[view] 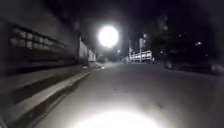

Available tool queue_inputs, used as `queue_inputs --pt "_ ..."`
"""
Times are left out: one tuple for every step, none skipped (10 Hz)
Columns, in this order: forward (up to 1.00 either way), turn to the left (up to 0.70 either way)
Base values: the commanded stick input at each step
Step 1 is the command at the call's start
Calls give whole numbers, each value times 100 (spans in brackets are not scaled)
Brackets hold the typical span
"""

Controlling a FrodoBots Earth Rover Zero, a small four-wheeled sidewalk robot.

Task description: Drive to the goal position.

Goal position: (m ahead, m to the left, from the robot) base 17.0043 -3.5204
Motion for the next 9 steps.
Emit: queue_inputs --pt "100 0" --pt "100 0" --pt "100 0" --pt "100 0" --pt "100 0" --pt "100 0" --pt "100 0" --pt "100 0" --pt "100 0"
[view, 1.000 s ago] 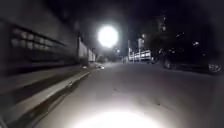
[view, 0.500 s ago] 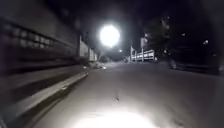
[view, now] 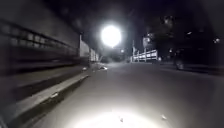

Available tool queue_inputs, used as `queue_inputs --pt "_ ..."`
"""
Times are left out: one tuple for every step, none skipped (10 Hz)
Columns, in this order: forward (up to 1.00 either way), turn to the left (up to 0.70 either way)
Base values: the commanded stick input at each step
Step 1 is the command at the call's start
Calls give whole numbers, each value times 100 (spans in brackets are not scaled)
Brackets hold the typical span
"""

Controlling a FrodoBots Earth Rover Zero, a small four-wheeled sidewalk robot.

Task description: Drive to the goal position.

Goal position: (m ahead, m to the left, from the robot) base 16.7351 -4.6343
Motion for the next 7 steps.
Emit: queue_inputs --pt "100 0" --pt "100 0" --pt "100 0" --pt "100 0" --pt "100 0" --pt "100 0" --pt "100 0"
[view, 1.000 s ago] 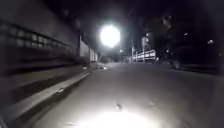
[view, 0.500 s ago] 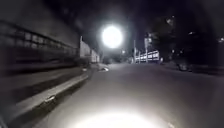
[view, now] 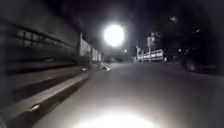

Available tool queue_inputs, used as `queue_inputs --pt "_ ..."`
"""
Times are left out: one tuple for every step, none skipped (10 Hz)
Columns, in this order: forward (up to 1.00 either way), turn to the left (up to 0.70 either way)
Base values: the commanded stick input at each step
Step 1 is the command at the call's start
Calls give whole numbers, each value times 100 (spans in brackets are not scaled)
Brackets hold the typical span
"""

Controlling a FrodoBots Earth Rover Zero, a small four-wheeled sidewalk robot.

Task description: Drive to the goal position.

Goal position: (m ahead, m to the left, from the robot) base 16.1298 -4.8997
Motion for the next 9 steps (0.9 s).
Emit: queue_inputs --pt "100 0" --pt "100 0" --pt "100 0" --pt "100 0" --pt "100 0" --pt "100 0" --pt "100 0" --pt "100 0" --pt "100 0"
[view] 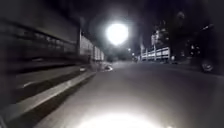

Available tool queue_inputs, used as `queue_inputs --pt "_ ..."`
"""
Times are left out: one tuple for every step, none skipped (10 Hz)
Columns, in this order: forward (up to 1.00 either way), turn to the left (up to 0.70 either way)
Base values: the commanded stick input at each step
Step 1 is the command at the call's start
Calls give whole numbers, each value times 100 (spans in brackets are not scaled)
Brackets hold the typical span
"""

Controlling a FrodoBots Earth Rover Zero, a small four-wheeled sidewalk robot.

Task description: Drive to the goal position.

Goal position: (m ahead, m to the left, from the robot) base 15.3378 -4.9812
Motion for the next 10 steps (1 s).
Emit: queue_inputs --pt "100 -5" --pt "100 -13" --pt "100 -20" --pt "100 -28" --pt "100 -35" --pt "100 -24" --pt "100 0" --pt "100 0" --pt "100 0" --pt "100 0"
